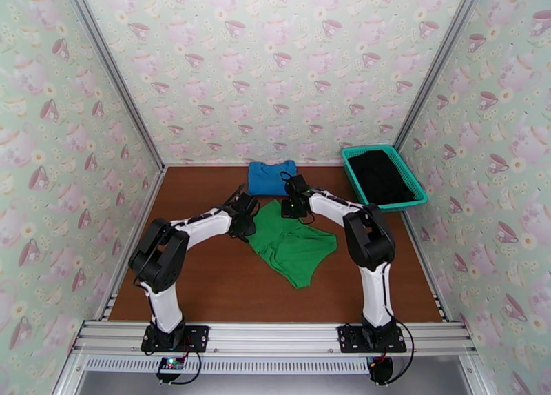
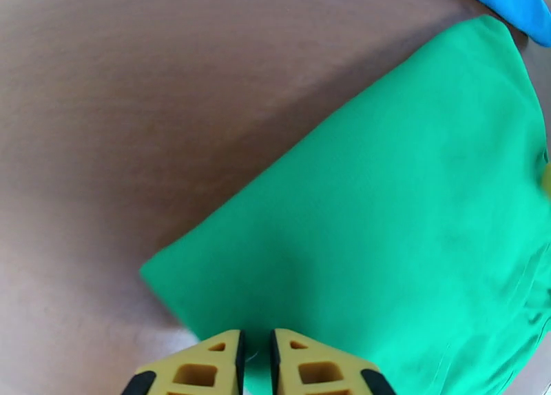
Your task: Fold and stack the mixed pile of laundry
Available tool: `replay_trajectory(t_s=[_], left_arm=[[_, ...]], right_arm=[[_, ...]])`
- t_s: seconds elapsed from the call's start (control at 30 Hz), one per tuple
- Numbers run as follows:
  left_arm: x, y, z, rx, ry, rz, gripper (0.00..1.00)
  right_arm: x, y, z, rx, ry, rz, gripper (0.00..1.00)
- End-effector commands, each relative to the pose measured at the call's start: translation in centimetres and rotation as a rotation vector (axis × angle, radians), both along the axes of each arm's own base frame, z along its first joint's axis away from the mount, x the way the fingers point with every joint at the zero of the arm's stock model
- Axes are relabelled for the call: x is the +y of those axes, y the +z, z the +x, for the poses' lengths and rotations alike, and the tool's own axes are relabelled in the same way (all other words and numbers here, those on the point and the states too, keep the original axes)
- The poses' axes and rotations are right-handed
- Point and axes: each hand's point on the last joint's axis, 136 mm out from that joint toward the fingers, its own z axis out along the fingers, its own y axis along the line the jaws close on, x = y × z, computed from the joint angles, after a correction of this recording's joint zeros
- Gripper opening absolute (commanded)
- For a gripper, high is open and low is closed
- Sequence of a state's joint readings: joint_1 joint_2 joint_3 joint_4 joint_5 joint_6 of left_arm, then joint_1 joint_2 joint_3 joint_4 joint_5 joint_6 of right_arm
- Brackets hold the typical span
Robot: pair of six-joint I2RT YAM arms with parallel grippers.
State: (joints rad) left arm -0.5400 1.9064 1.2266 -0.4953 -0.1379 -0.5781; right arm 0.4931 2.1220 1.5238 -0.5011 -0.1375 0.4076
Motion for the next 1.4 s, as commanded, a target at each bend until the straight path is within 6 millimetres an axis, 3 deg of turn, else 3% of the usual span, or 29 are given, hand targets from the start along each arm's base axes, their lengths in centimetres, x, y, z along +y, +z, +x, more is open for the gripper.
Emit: replay_trajectory(t_s=[0.0,0.23,0.4,0.53,0.63,0.73,0.8,0.87,0.97,1.07,1.1,1.2,1.37], left_arm=[[-1.5,-1.2,2.2,-0.01,-0.033,-0.011,0.19],[-2.0,-1.8,7.3,-0.051,-0.114,0.061,0.19],[-3.2,-1.2,10.0,-0.085,-0.209,0.075,0.19],[-3.8,0.9,10.7,-0.136,-0.24,0.061,0.2],[-4.0,5.9,10.9,-0.261,-0.254,0.019,0.23],[-3.7,13.8,10.2,-0.471,-0.285,-0.009,0.32],[-3.5,20.1,8.6,-0.667,-0.35,-0.014,0.5],[-3.9,25.0,6.3,-0.846,-0.462,-0.006,0.7],[-5.0,28.7,2.1,-1.012,-0.706,0.047,1.0],[-5.7,29.0,-1.7,-1.091,-0.941,0.136,1.0],[-5.8,28.7,-2.7,-1.112,-1.004,0.167,1.0],[-5.7,25.8,-6.3,-1.128,-1.208,0.296,1.0],[-3.2,19.0,-12.0,-0.916,-1.495,0.588,0.97]], right_arm=[[-0.8,-1.0,-0.5,0.011,-0.107,0.017,0.0],[-5.0,-1.4,-4.5,-0.062,-0.431,0.109,0.0],[-5.2,-1.8,-7.5,-0.091,-0.561,0.179,0.0],[-5.7,-0.2,-6.7,-0.159,-0.521,0.123,0.0],[-6.6,4.4,-5.0,-0.291,-0.393,0.001,0.0],[-6.5,11.3,-4.4,-0.488,-0.166,-0.094,0.0],[-5.6,15.4,-5.8,-0.611,0.079,-0.126,0.1],[-5.3,17.9,-8.0,-0.684,0.287,-0.168,0.27],[-5.0,19.7,-12.4,-0.774,0.63,-0.229,0.43],[-5.2,20.5,-16.3,-0.877,0.885,-0.268,0.77],[-5.4,20.6,-17.3,-0.913,0.959,-0.293,0.81],[-6.3,19.6,-20.8,-0.957,1.225,-0.374,0.82],[-8.4,15.4,-26.2,-0.801,1.59,-0.435,0.8]])
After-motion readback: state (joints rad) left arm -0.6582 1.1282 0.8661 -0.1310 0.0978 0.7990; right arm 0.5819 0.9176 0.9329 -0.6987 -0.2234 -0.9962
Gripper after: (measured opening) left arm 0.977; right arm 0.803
